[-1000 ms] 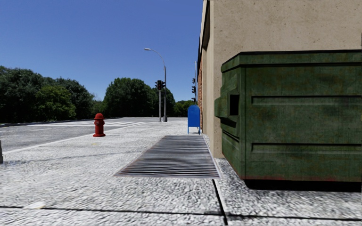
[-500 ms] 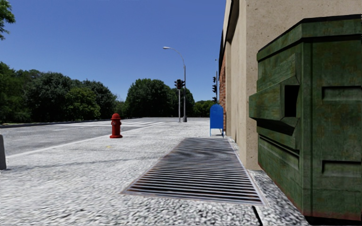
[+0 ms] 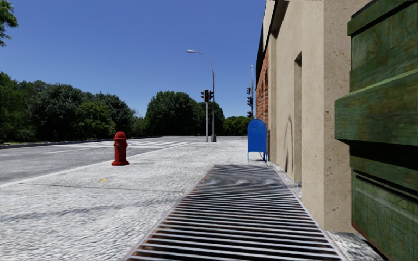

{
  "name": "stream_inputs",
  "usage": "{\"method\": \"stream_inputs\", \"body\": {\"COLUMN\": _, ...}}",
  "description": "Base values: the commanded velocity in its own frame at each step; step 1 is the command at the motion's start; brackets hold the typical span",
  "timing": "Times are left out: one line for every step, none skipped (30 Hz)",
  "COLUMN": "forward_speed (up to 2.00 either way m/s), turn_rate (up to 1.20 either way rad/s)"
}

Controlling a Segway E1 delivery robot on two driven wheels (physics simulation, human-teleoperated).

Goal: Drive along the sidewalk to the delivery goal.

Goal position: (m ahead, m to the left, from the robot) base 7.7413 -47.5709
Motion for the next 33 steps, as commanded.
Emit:
{"method": "stream_inputs", "body": {"forward_speed": 2.0, "turn_rate": 0.0}}
{"method": "stream_inputs", "body": {"forward_speed": 2.0, "turn_rate": 0.0}}
{"method": "stream_inputs", "body": {"forward_speed": 2.0, "turn_rate": 0.0}}
{"method": "stream_inputs", "body": {"forward_speed": 2.0, "turn_rate": 0.0}}
{"method": "stream_inputs", "body": {"forward_speed": 2.0, "turn_rate": 0.0}}
{"method": "stream_inputs", "body": {"forward_speed": 2.0, "turn_rate": 0.0}}
{"method": "stream_inputs", "body": {"forward_speed": 2.0, "turn_rate": 0.0}}
{"method": "stream_inputs", "body": {"forward_speed": 2.0, "turn_rate": 0.0}}
{"method": "stream_inputs", "body": {"forward_speed": 2.0, "turn_rate": 0.0}}
{"method": "stream_inputs", "body": {"forward_speed": 2.0, "turn_rate": 0.0}}
{"method": "stream_inputs", "body": {"forward_speed": 2.0, "turn_rate": 0.0}}
{"method": "stream_inputs", "body": {"forward_speed": 2.0, "turn_rate": 0.0}}
{"method": "stream_inputs", "body": {"forward_speed": 2.0, "turn_rate": 0.0}}
{"method": "stream_inputs", "body": {"forward_speed": 2.0, "turn_rate": 0.0}}
{"method": "stream_inputs", "body": {"forward_speed": 2.0, "turn_rate": 0.0}}
{"method": "stream_inputs", "body": {"forward_speed": 2.0, "turn_rate": 0.0}}
{"method": "stream_inputs", "body": {"forward_speed": 2.0, "turn_rate": 0.0}}
{"method": "stream_inputs", "body": {"forward_speed": 2.0, "turn_rate": 0.0}}
{"method": "stream_inputs", "body": {"forward_speed": 2.0, "turn_rate": 0.0}}
{"method": "stream_inputs", "body": {"forward_speed": 2.0, "turn_rate": 0.0}}
{"method": "stream_inputs", "body": {"forward_speed": 2.0, "turn_rate": 0.0}}
{"method": "stream_inputs", "body": {"forward_speed": 2.0, "turn_rate": 0.0}}
{"method": "stream_inputs", "body": {"forward_speed": 2.0, "turn_rate": 0.0}}
{"method": "stream_inputs", "body": {"forward_speed": 2.0, "turn_rate": 0.0}}
{"method": "stream_inputs", "body": {"forward_speed": 2.0, "turn_rate": 0.0}}
{"method": "stream_inputs", "body": {"forward_speed": 2.0, "turn_rate": 0.0}}
{"method": "stream_inputs", "body": {"forward_speed": 2.0, "turn_rate": 0.0}}
{"method": "stream_inputs", "body": {"forward_speed": 2.0, "turn_rate": 0.0}}
{"method": "stream_inputs", "body": {"forward_speed": 2.0, "turn_rate": 0.0}}
{"method": "stream_inputs", "body": {"forward_speed": 2.0, "turn_rate": 0.0}}
{"method": "stream_inputs", "body": {"forward_speed": 2.0, "turn_rate": 0.0}}
{"method": "stream_inputs", "body": {"forward_speed": 2.0, "turn_rate": 0.0}}
{"method": "stream_inputs", "body": {"forward_speed": 2.0, "turn_rate": 0.0}}
